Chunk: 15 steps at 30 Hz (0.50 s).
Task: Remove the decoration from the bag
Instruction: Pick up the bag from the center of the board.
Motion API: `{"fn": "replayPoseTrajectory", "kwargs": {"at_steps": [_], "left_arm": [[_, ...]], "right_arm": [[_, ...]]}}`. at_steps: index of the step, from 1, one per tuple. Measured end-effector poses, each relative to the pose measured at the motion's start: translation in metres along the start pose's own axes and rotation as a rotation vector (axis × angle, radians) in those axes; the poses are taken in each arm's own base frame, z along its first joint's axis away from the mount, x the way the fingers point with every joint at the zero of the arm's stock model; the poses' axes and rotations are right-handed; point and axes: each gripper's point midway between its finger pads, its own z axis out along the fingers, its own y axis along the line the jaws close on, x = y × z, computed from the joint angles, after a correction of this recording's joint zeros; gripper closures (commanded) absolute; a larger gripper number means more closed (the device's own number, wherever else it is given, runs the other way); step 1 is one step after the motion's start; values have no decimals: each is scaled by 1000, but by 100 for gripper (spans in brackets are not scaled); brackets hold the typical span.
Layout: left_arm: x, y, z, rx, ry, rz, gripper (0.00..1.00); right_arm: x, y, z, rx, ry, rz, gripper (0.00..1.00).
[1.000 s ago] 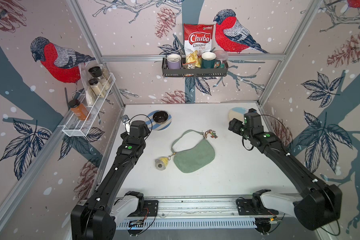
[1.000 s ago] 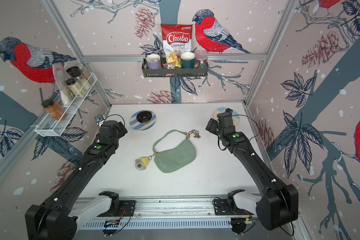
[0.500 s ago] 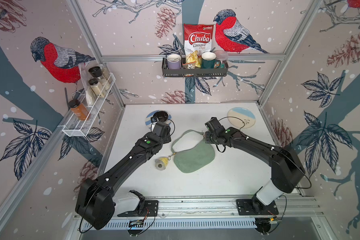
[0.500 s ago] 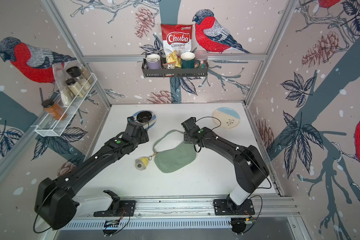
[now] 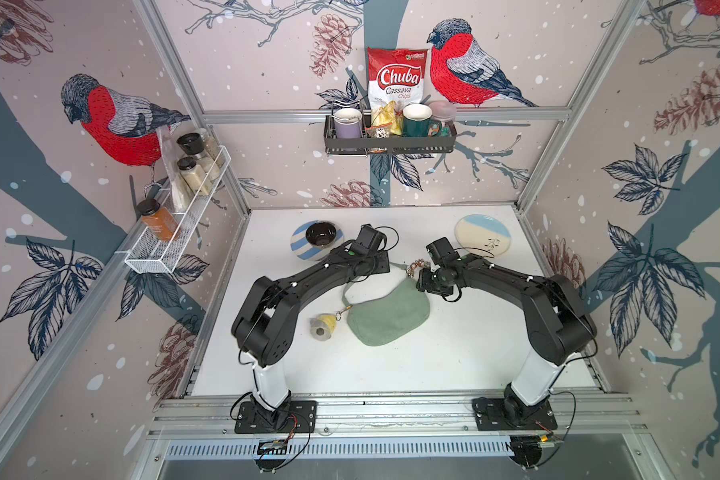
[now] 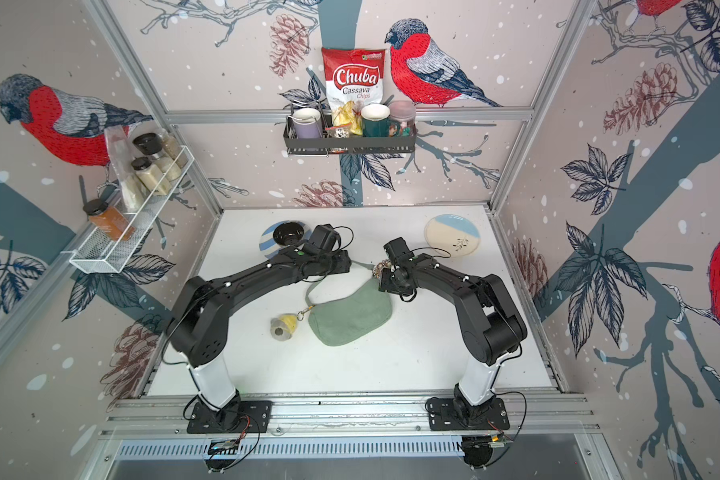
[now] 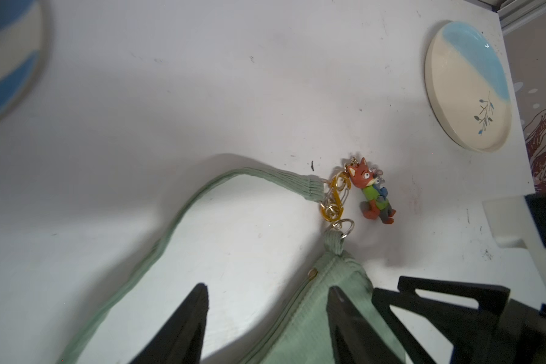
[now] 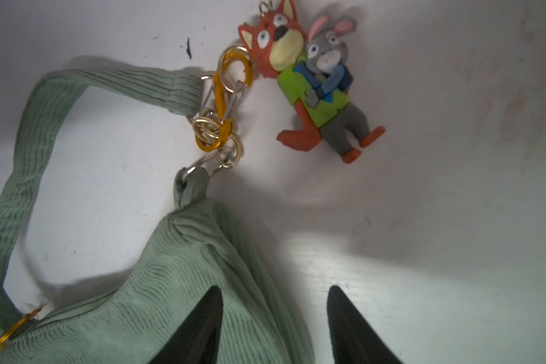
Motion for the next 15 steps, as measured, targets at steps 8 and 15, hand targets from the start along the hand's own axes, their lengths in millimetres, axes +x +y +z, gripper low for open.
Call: {"fn": "replayPoseTrajectory", "kwargs": {"at_steps": [8,15], "left_arm": [[17,-34,57,37,106,-23,43],[37,-24,82,8,166,-77,46]], "right_arm": [[14,-4,15,-59,41,59,58],[12,-3,17,-96,31,74,61]]}}
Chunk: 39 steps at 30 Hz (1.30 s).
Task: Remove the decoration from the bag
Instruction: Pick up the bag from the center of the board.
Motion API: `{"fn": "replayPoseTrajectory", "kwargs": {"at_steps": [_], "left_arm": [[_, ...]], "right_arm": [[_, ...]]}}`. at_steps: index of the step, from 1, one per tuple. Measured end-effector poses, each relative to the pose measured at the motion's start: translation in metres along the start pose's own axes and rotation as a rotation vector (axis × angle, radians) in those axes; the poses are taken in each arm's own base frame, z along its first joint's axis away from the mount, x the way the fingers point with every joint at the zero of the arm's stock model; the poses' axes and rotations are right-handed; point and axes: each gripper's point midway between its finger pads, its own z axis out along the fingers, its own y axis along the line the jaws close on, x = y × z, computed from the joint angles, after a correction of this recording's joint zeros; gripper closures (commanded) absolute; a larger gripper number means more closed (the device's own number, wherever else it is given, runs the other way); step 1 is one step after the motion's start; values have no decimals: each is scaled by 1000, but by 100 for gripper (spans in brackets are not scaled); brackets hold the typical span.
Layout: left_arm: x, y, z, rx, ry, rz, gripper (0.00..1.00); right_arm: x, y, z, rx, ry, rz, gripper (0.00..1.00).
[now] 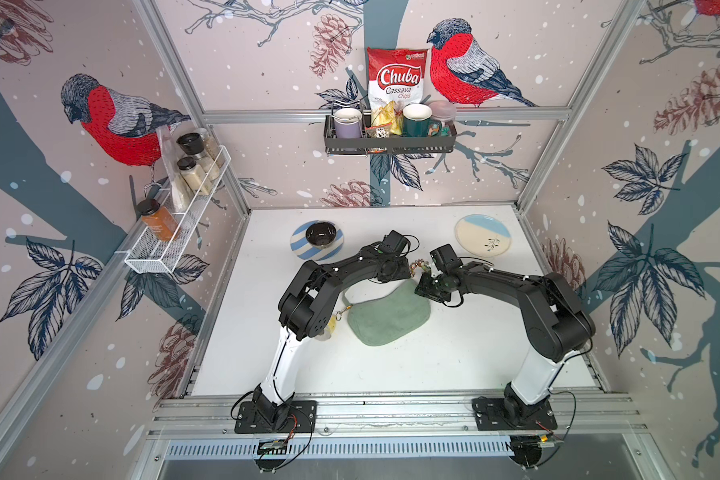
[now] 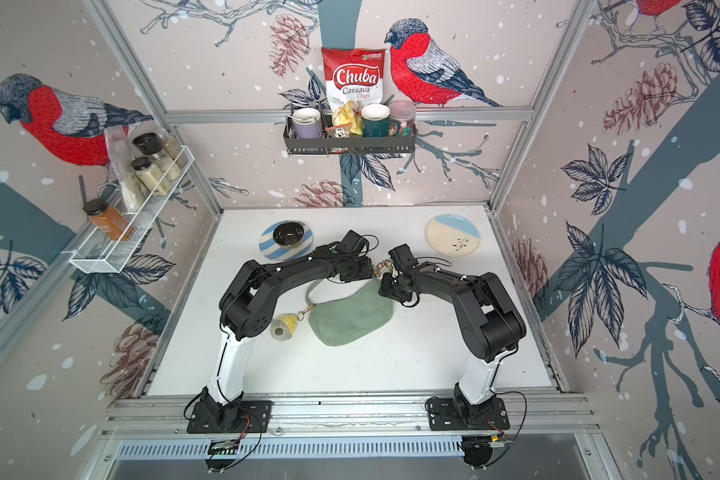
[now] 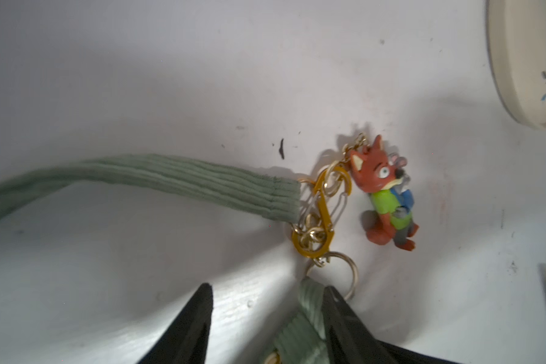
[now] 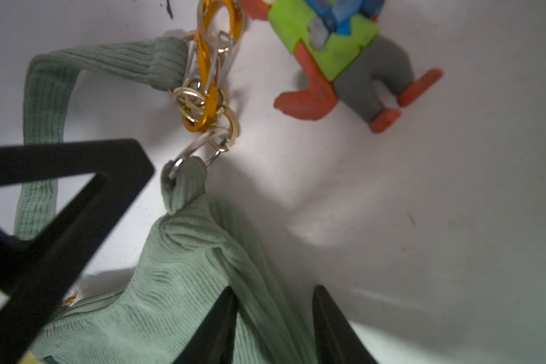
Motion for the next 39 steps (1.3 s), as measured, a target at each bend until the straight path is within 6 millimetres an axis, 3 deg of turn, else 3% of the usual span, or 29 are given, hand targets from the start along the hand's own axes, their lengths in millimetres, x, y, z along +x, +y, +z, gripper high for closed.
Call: {"fn": "replayPoseTrajectory", "kwargs": {"at_steps": [9,17,21,25,28,32,39], "left_arm": [[-18,-17,18,47,-54,-41,52],[-26,-26,29,92,-79,-80,94],[-23,-26,24,87,-68,-76,100],[-19,-25,5,98,-59,-38,100],[-30,-32,-20,140,-100,-2,100],[-42,-42,-51,198,-160,74,100],[-41,-59,-86,296,-208,174,100]], "right_arm": [[2,7,5,-48,-18,-15,66],[5,7,5,-72,-25,-19,68],[8,7,3,-85,-17,-17,66],[14,4,-2,-122,-17,-9,63],[16,-8,-15,-155,-30,47,62],[-2,-10,-41,-228,-111,72,62],[-29,13,-79,-343,-259,16,61]]}}
